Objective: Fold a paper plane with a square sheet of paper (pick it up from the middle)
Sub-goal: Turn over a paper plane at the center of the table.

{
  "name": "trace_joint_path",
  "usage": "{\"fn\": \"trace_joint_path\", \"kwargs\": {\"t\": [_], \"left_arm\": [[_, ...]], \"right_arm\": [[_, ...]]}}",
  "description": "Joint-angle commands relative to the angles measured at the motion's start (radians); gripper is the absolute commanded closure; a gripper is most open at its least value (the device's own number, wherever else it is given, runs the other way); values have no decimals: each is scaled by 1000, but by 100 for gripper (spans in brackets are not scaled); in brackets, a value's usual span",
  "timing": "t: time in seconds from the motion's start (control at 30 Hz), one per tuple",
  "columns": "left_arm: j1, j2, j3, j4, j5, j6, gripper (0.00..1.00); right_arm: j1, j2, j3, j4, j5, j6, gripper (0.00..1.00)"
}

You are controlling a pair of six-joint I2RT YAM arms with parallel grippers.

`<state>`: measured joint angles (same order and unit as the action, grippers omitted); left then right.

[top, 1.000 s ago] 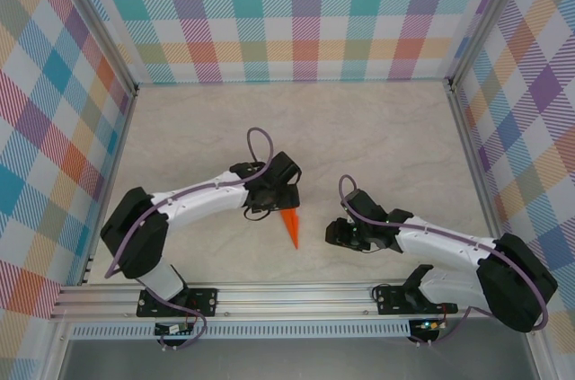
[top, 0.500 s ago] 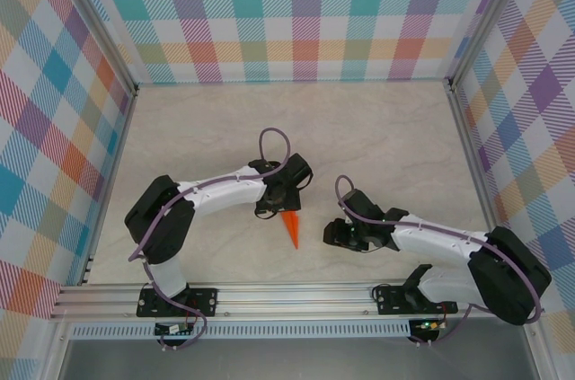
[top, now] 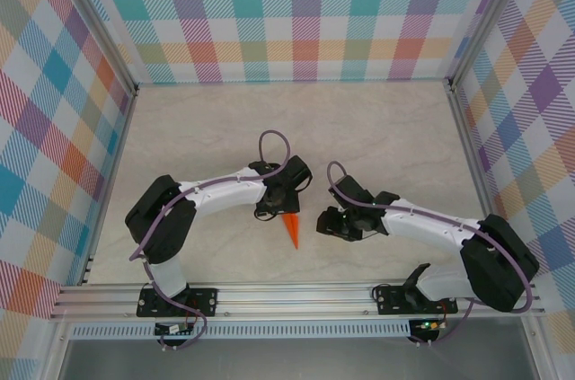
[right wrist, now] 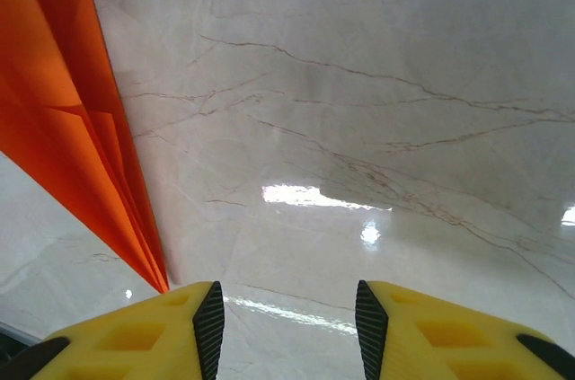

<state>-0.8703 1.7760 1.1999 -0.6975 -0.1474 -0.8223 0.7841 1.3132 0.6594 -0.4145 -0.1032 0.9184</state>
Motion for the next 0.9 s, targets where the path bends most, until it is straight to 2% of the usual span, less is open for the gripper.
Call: {"fn": "trace_joint_path", "kwargs": {"t": [0.0, 0.3, 0.63, 0.87], "left_arm": [[-12, 17, -6, -2, 21, 3, 33], [-12, 36, -8, -5, 22, 2, 33], [-10, 18, -22, -4, 15, 0, 32], [9, -2, -18, -7, 3, -6, 31]], "right_arm": [[-8, 43, 54, -71, 6, 28, 55], [-8, 155, 137, -97, -71, 14, 59], [-20, 135, 180, -147, -59, -27, 56], [-25, 74, 113, -112, -3, -27, 53]]}}
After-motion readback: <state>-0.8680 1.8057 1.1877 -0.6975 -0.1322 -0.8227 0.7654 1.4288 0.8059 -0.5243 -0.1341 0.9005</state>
